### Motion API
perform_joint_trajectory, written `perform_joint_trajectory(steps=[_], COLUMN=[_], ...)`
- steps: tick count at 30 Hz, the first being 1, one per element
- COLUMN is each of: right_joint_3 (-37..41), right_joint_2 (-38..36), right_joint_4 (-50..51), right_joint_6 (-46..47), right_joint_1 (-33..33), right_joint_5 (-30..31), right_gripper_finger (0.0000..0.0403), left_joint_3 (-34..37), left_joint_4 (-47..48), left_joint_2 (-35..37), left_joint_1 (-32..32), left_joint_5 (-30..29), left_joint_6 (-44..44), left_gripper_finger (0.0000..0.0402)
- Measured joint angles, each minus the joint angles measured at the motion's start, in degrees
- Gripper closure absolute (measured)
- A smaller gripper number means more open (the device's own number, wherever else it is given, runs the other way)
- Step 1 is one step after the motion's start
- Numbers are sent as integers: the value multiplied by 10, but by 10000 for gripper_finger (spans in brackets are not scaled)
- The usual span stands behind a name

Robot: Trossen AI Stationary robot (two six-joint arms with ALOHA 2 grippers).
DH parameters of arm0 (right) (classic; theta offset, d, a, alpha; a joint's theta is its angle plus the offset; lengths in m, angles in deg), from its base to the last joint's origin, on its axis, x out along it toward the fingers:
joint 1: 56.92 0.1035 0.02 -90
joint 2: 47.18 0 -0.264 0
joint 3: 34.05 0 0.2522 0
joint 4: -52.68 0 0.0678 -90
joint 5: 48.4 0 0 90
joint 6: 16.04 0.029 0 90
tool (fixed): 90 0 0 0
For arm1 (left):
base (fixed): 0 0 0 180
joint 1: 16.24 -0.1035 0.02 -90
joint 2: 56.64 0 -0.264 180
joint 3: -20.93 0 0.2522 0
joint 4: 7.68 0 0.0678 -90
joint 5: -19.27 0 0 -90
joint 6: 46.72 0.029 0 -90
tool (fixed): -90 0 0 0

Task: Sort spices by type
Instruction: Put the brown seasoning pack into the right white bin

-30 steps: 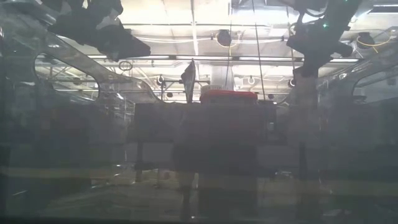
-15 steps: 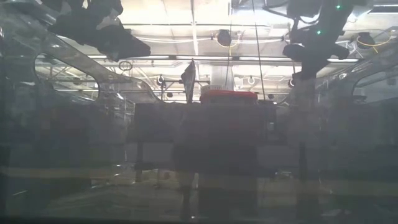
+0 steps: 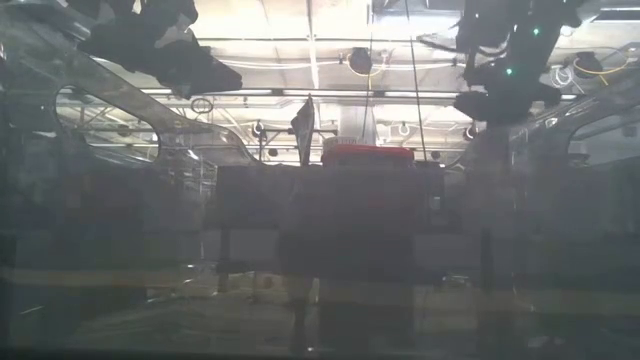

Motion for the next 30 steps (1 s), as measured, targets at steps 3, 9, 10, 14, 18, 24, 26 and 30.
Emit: perform_joint_trajectory(steps=[3, 9, 10, 14, 18, 24, 26, 30], right_joint_3=[15, 41, 44, 54, 71, 88, 90, 91], right_joint_2=[0, 0, 0, 0, 0, 0, 0, 0], right_joint_4=[-3, -43, -48, -63, -81, -99, -102, -107], right_joint_6=[0, -6, -5, 0, 5, 19, 20, 20], right_joint_1=[-12, -22, -23, -25, -25, -25, -25, -25], right_joint_5=[0, -4, -4, -15, -17, -22, -34, -44], right_gripper_finger=[403, 403, 403, 403, 403, 403, 403, 403], left_joint_3=[0, 0, 0, 0, 0, 0, 0, 0], left_joint_4=[0, 0, 0, 0, 0, 0, 0, 0], left_joint_2=[0, 0, 0, 0, 0, 0, 0, 0], left_joint_1=[0, 0, 0, 0, 0, 0, 0, 0], left_joint_5=[0, 0, 0, 0, 0, 0, 0, 0], left_joint_6=[0, 0, 0, 0, 0, 0, 0, 0], left_gripper_finger=[274, 274, 274, 274, 274, 274, 274, 274])
